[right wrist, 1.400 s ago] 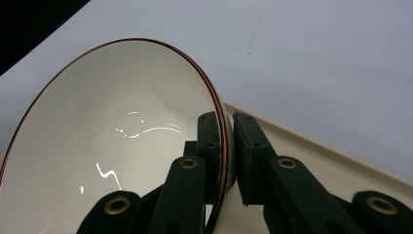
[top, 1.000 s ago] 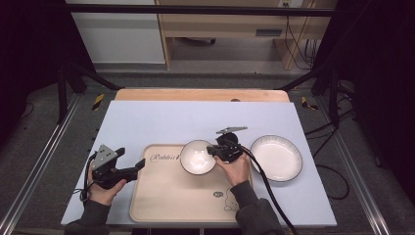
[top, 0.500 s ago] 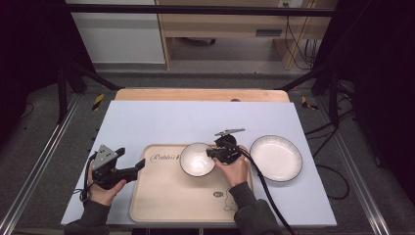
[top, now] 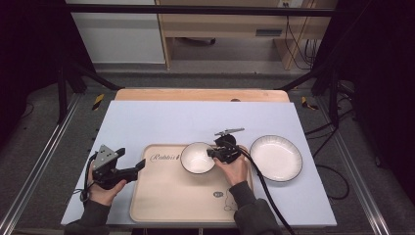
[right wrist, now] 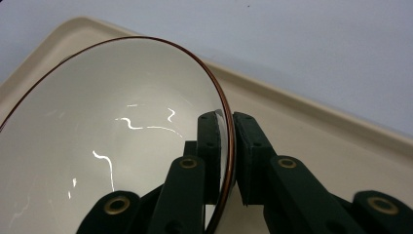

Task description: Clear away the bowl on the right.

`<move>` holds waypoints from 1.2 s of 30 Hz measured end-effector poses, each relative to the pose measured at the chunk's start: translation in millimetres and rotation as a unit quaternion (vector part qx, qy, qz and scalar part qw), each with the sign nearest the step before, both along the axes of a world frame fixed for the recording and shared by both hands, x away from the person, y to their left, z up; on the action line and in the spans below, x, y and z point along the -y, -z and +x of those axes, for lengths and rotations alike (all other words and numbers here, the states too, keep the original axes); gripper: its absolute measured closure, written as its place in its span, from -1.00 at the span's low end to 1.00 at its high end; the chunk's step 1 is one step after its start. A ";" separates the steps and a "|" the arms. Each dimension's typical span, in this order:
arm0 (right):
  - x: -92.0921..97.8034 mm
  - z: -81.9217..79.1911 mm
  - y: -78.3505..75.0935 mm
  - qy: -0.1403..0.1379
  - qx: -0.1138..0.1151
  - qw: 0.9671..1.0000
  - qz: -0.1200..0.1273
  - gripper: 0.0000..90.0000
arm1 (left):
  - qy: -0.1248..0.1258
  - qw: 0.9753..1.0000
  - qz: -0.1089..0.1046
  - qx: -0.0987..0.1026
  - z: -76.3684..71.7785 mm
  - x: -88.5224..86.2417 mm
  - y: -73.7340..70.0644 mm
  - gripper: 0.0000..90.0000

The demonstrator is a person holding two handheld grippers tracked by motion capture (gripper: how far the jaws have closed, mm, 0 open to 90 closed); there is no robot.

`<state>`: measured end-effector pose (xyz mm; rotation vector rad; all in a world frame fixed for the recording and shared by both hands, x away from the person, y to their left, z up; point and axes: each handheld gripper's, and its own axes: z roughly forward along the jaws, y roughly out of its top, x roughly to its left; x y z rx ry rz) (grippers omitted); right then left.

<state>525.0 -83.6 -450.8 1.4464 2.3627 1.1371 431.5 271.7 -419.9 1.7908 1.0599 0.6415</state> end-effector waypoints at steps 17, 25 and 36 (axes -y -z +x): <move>14.2 -14.6 -28.9 0.010 0.096 0.995 0.003 -0.06 | 0.000 1.000 0.000 0.001 -0.3 0.6 -0.4 -0.69; 20.1 -27.3 -42.5 0.001 0.133 0.991 0.004 -0.48 | -0.002 1.000 -0.002 0.003 -0.7 0.2 -0.8 -0.69; 39.0 -47.2 -52.5 0.005 0.190 0.981 0.026 -0.65 | -0.002 1.000 -0.001 0.004 -0.9 0.2 -1.0 -0.70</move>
